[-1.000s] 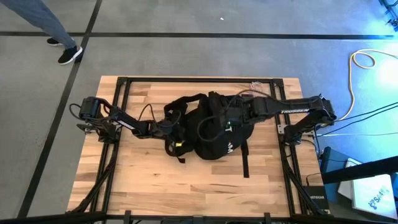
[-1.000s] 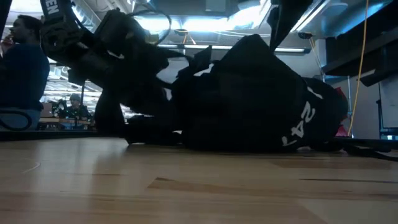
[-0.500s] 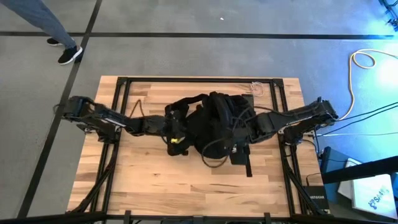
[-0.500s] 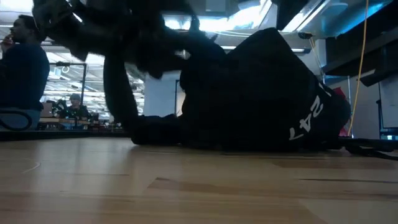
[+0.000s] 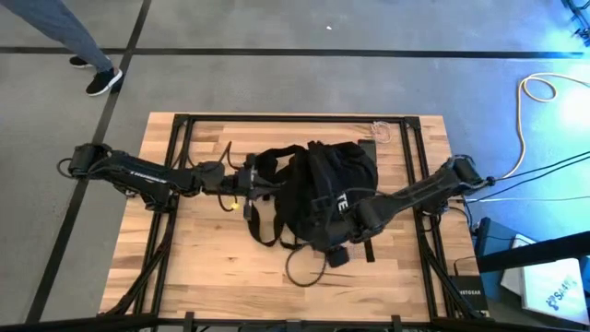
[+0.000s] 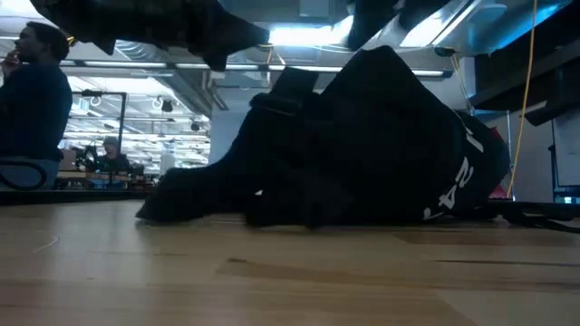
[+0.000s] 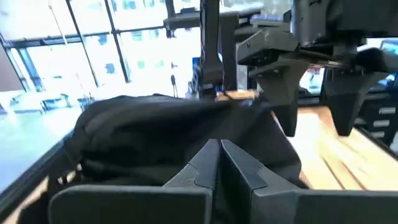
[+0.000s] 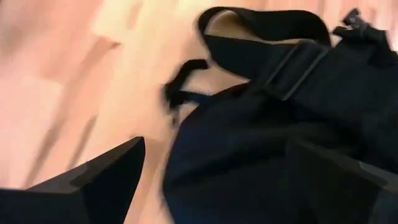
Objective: Unpack backpack
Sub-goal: Open the black backpack
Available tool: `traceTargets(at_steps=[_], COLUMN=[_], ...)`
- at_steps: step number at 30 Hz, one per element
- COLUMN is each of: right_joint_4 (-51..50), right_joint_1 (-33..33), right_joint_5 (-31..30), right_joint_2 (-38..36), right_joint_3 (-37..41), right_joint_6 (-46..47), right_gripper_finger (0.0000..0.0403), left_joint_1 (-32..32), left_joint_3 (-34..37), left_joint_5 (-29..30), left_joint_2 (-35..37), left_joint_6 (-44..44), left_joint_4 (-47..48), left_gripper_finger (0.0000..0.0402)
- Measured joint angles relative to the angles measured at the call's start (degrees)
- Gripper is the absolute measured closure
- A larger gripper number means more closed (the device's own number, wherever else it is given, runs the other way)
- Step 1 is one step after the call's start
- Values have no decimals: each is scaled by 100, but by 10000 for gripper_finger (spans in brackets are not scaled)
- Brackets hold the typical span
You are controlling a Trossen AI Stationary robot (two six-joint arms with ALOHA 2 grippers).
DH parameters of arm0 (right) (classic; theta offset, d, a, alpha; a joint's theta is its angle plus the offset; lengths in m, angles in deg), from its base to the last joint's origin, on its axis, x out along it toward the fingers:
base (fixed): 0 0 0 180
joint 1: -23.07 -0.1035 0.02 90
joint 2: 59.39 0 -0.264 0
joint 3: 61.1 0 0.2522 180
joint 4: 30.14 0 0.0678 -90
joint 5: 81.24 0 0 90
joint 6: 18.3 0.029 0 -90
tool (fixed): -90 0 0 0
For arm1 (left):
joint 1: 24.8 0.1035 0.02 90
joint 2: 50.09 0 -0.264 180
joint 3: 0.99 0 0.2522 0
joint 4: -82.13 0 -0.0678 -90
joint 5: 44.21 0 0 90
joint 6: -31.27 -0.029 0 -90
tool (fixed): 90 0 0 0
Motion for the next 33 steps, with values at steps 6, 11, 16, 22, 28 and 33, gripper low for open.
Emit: traceTargets(at_steps=[6,11,16,22,28,33], right_joint_4=[205,503,360,-99,-106,-209], right_joint_1=[225,224,233,342,371,407], right_joint_5=[-129,-259,-1019,-1055,-813,-708], right_joint_2=[670,1155,1391,1430,1358,1263], right_joint_3=[1,0,0,-2,-36,-285], right_joint_6=[-203,-306,-279,145,166,226], right_gripper_finger=[33,33,42,164,373,394], left_joint_1=[0,0,-11,-12,-278,-719], left_joint_3=[1,2,4,7,9,11], left_joint_5=[71,72,72,72,-217,-210], left_joint_2=[-5,-5,-5,-7,-2,177], left_joint_6=[68,121,120,124,-238,-630], left_joint_4=[81,160,154,152,146,159], left_gripper_finger=[401,401,401,401,401,401])
